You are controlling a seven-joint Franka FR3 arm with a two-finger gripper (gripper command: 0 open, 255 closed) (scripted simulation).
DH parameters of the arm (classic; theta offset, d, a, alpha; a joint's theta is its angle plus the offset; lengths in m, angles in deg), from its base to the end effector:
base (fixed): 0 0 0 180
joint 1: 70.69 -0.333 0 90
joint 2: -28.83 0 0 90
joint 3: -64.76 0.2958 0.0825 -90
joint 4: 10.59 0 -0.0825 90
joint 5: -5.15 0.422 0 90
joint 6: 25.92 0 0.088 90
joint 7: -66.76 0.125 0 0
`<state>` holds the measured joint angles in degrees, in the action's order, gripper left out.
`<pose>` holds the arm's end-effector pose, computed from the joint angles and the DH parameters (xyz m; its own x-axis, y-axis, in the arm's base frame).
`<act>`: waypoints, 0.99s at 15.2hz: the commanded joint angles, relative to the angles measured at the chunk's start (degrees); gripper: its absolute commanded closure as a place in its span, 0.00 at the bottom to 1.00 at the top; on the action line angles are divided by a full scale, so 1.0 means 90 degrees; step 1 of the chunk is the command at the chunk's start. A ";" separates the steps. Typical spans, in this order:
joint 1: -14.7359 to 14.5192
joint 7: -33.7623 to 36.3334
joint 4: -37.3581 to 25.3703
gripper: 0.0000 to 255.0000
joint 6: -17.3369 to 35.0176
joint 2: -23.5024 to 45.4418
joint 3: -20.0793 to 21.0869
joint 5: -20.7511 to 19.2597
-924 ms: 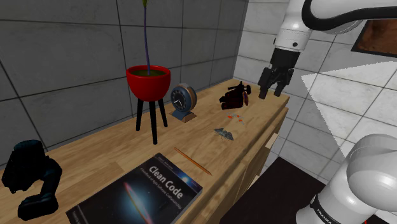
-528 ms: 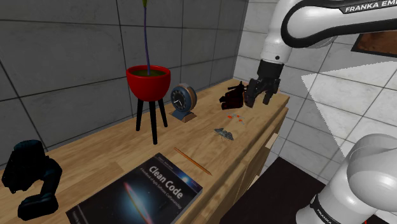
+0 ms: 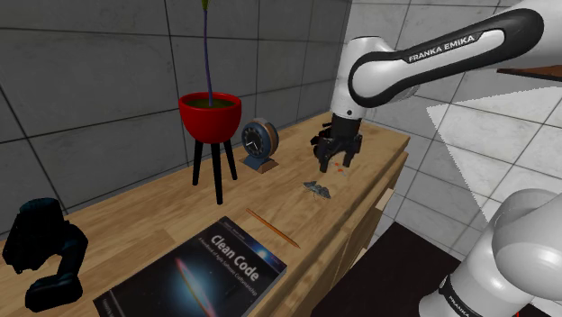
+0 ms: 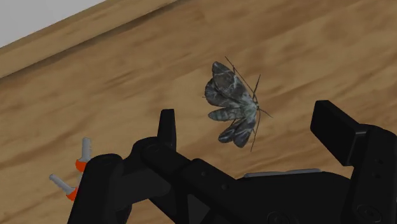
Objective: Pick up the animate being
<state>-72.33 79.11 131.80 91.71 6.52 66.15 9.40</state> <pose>0.4524 0.0286 0.3693 0.9788 -0.1977 -0.0544 -0.2001 -0.9788 -0.0443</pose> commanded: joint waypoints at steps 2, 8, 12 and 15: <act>-0.0029 0.0137 -0.0059 0.00 0.0576 0.0708 0.0087 0.0024; -0.0045 0.0155 0.0108 0.00 0.1185 0.1173 0.0117 0.0044; -0.0048 0.0141 0.0204 0.00 0.1432 0.1324 0.0121 0.0054; -0.0049 0.0141 0.0213 1.00 0.1441 0.1324 0.0121 0.0055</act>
<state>-72.77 80.40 133.66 104.62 18.32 67.24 9.88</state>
